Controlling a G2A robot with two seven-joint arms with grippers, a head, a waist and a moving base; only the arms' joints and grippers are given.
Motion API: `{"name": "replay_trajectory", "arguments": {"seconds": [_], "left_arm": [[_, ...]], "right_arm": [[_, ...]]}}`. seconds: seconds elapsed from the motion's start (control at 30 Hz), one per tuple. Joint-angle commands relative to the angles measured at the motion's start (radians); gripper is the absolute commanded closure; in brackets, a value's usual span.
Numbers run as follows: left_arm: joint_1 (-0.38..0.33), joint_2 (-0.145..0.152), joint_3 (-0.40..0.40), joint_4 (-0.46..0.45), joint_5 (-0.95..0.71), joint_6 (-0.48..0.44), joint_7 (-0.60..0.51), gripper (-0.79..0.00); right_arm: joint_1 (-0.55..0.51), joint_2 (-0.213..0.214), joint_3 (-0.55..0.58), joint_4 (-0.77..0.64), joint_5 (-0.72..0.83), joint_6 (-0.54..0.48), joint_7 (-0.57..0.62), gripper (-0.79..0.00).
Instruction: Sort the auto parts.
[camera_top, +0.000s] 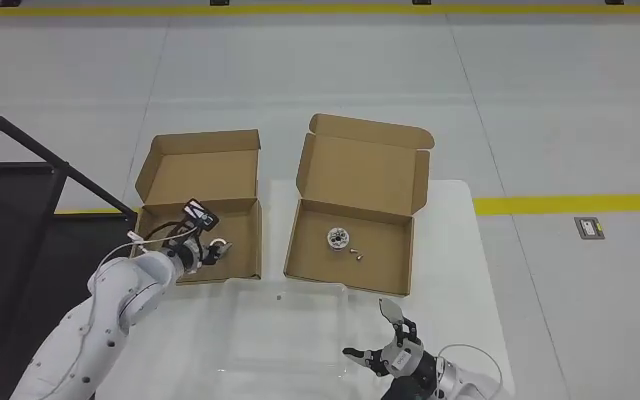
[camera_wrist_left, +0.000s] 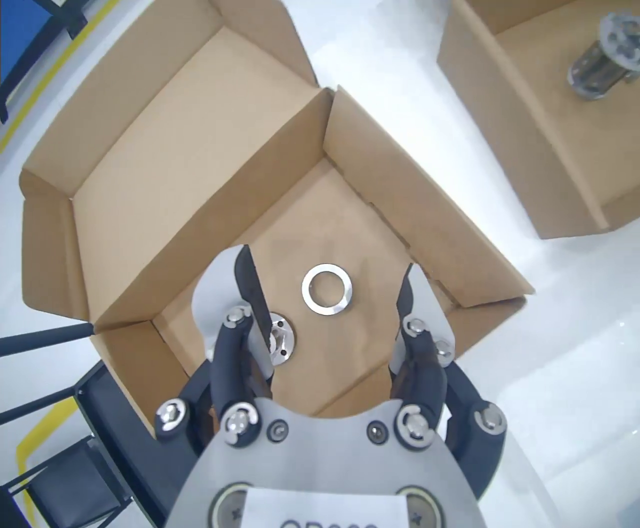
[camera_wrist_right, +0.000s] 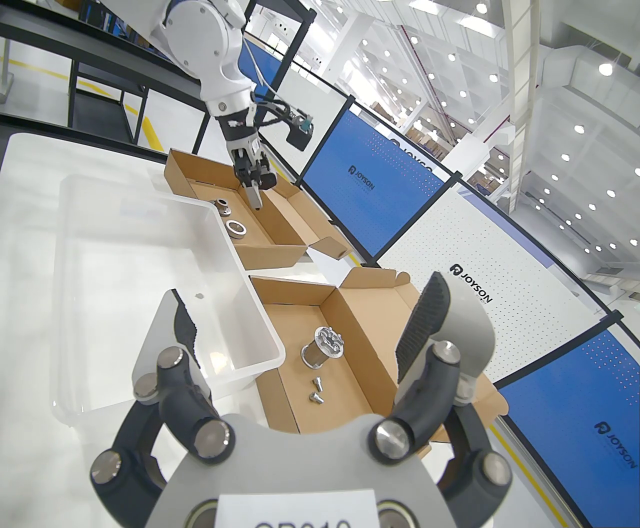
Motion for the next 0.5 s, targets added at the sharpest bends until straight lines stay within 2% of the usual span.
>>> {"name": "replay_trajectory", "arguments": {"seconds": [0.0, 0.17, 0.2, 0.33, 0.37, 0.47], "left_arm": [[0.085, 0.016, -0.065, -0.082, 0.003, 0.000, 0.029, -0.603], [0.238, 0.037, -0.184, -0.192, -0.033, -0.046, 0.151, -0.659], [0.261, 0.039, -0.204, -0.204, -0.041, -0.058, 0.175, -0.693], [0.338, 0.044, -0.265, -0.231, -0.085, -0.109, 0.268, -0.742], [0.355, 0.045, -0.277, -0.234, -0.093, -0.120, 0.288, -0.785], [0.403, 0.043, -0.306, -0.239, -0.119, -0.131, 0.364, -0.785]], "right_arm": [[0.000, 0.000, 0.000, 0.000, 0.000, 0.000, 0.000, -0.785], [0.000, 0.000, 0.000, 0.000, 0.000, 0.000, 0.000, -0.785], [0.000, 0.000, 0.000, 0.000, 0.000, 0.000, 0.000, -0.785], [0.000, 0.000, 0.000, 0.000, 0.000, 0.000, 0.000, -0.785], [0.000, 0.000, 0.000, 0.000, 0.000, 0.000, 0.000, -0.785], [0.000, 0.000, 0.000, 0.000, 0.000, 0.000, 0.000, -0.785]]}}
